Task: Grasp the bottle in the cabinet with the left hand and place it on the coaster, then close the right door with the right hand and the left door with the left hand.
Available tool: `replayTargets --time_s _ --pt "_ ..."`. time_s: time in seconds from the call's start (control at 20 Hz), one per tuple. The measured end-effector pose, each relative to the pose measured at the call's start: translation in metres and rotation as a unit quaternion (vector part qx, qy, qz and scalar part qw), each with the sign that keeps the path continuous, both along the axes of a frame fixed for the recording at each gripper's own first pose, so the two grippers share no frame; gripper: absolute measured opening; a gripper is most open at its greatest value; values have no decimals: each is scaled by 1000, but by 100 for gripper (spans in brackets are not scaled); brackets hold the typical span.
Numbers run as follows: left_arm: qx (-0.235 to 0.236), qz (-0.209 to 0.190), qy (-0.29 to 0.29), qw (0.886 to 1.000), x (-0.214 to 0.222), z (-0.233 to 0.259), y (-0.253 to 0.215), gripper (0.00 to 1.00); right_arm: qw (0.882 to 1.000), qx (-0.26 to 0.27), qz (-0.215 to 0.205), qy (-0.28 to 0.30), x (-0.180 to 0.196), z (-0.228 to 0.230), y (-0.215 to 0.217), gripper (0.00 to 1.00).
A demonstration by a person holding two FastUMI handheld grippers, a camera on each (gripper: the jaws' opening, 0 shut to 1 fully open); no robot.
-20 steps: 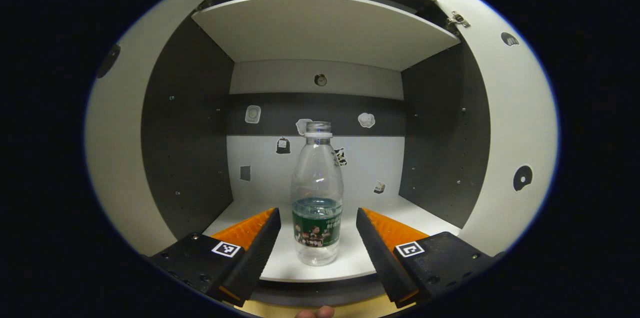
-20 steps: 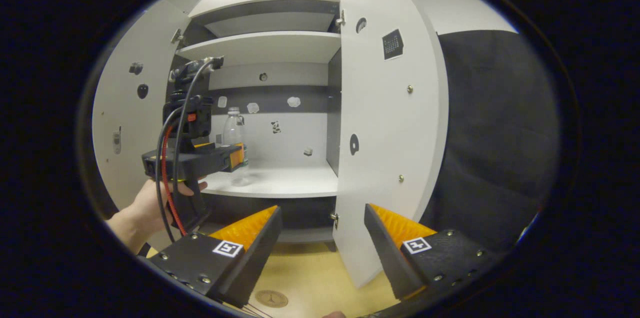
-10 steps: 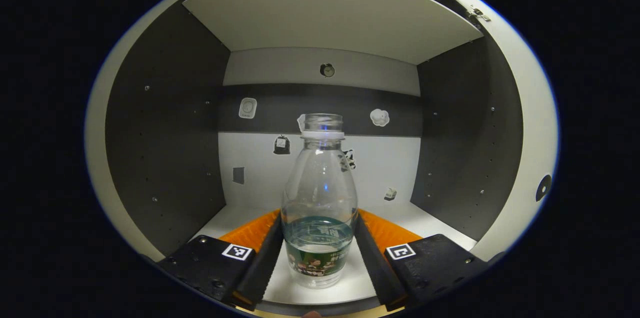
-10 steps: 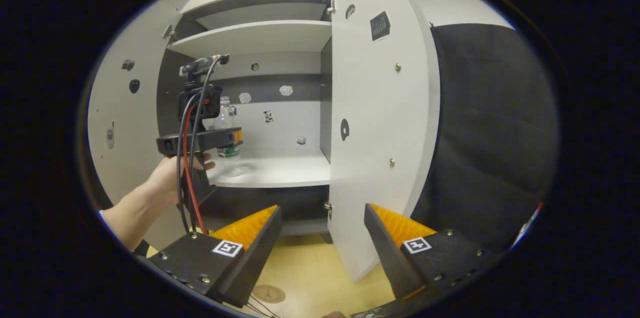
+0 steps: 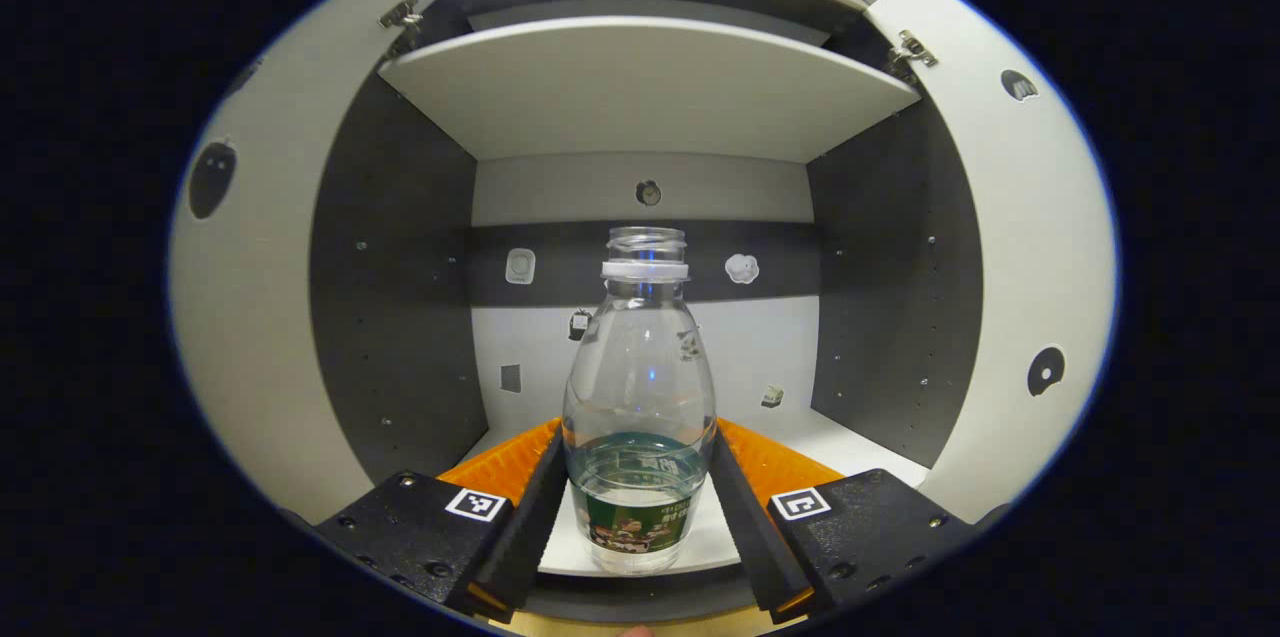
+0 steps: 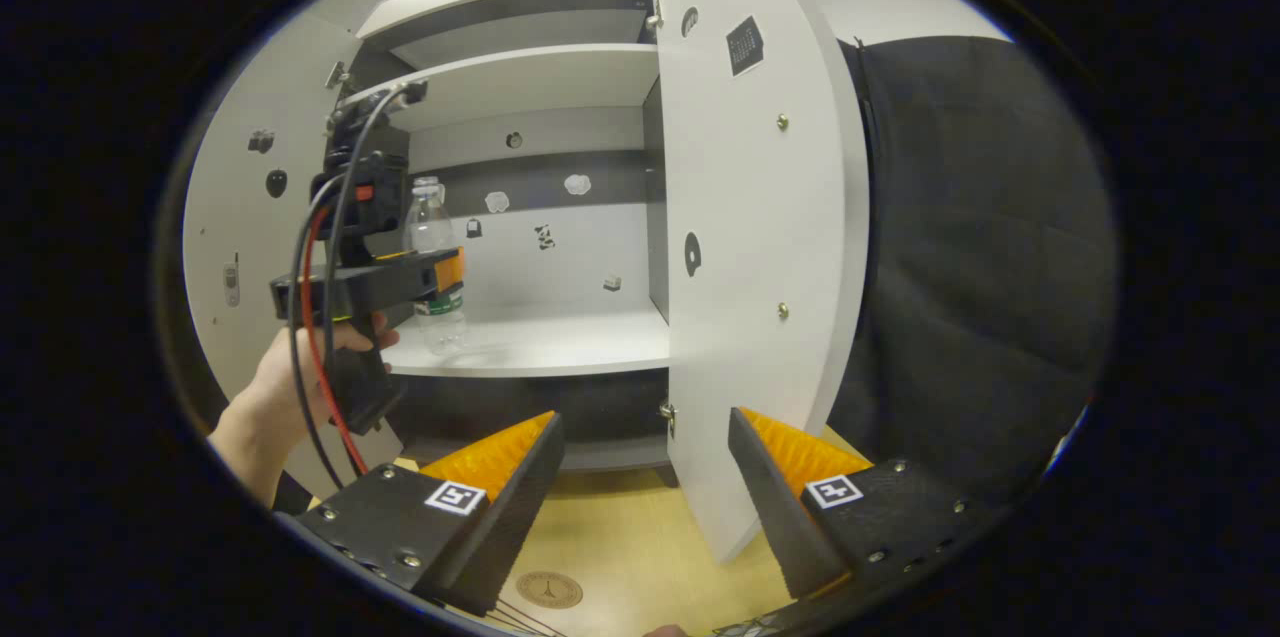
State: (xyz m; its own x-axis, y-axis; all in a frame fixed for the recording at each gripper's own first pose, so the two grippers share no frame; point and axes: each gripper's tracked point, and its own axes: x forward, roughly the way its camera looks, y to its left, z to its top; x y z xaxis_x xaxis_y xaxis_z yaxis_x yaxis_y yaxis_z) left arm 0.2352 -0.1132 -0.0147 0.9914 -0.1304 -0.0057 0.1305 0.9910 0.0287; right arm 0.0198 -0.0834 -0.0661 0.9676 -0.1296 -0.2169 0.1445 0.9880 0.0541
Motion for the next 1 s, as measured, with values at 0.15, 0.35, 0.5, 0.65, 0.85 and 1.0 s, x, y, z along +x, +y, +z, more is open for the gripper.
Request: replayTargets --time_s 0.15,0.35,0.5,0.65,0.85,1.0 --pt "-5 -3 4 1000 -43 -12 -3 81 1000 4 3 2 -10 -5 -2 100" --pt "3 -13 -2 1000 -90 -34 -13 81 1000 3 5 11 -28 -15 -7 100" --pt "4 -16 8 1000 -119 -60 -19 81 999 10 5 30 -45 -29 -10 100" --pt "-4 -15 38 999 -144 -98 -22 81 999 7 5 52 -60 -46 -17 100" --pt "-9 -12 72 997 -171 -149 -24 82 997 9 2 79 -77 -68 -26 100" --pt "-12 -13 93 996 -186 -184 -26 82 995 6 2 97 -85 -84 -31 100"
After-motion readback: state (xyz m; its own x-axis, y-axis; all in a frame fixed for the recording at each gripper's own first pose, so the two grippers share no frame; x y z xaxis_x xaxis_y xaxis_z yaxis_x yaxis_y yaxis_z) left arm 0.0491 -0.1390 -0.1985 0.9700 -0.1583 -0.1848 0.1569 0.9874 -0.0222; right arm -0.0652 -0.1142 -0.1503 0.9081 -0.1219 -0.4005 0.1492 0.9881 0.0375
